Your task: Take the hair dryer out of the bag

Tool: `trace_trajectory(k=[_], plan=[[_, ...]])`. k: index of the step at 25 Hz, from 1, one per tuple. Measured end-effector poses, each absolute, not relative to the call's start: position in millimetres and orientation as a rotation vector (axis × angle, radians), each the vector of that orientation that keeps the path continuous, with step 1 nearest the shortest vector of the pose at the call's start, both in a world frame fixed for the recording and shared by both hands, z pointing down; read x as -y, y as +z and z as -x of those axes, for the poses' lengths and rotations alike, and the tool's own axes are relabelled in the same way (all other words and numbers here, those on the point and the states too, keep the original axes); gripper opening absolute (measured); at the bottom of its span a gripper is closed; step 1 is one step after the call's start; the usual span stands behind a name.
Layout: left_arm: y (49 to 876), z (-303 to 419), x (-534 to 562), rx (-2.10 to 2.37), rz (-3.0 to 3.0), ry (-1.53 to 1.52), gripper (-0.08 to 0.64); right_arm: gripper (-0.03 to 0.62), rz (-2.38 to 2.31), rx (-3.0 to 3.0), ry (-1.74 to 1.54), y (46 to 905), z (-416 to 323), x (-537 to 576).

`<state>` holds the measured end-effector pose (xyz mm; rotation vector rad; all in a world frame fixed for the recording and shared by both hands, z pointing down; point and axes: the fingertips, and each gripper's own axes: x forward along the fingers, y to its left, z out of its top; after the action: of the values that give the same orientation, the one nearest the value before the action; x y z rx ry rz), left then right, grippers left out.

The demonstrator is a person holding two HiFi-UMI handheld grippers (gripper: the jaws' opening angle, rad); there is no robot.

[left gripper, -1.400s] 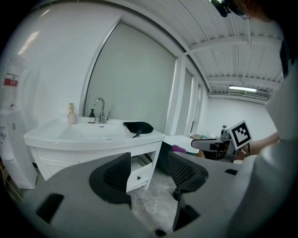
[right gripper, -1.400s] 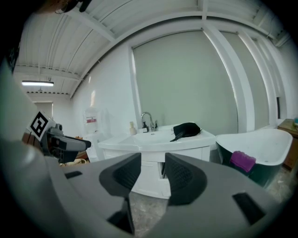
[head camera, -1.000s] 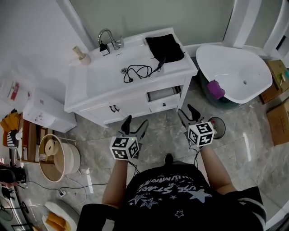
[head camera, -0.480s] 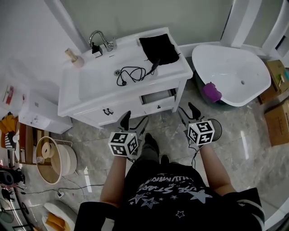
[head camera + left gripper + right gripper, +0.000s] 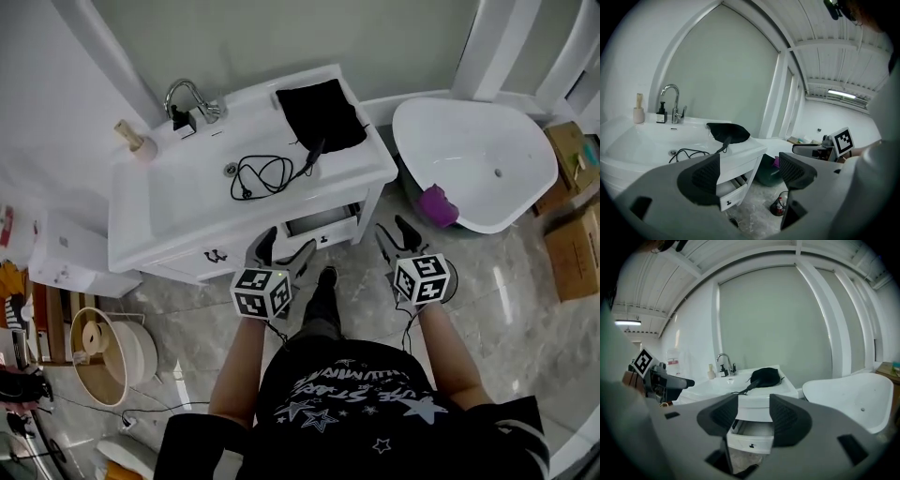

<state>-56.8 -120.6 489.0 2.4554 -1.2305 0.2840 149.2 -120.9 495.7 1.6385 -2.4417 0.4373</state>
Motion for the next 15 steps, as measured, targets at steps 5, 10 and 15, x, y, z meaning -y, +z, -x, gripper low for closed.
trace_trajectory(k=[5, 10, 15], plan=[[495, 39, 174, 1.155, -2.489, 0.328, 0.396, 0.206, -1.658, 2.413, 0.432, 499, -157, 165], [498, 24, 225, 1.073, -2.522, 0.38, 0.396, 0.206, -1.682, 2.386, 0.446, 499, -164, 211], [502, 14, 272, 1.018, -2.532, 0.411, 0.396, 0.204, -1.694, 2.351, 0.453, 499, -168, 253]])
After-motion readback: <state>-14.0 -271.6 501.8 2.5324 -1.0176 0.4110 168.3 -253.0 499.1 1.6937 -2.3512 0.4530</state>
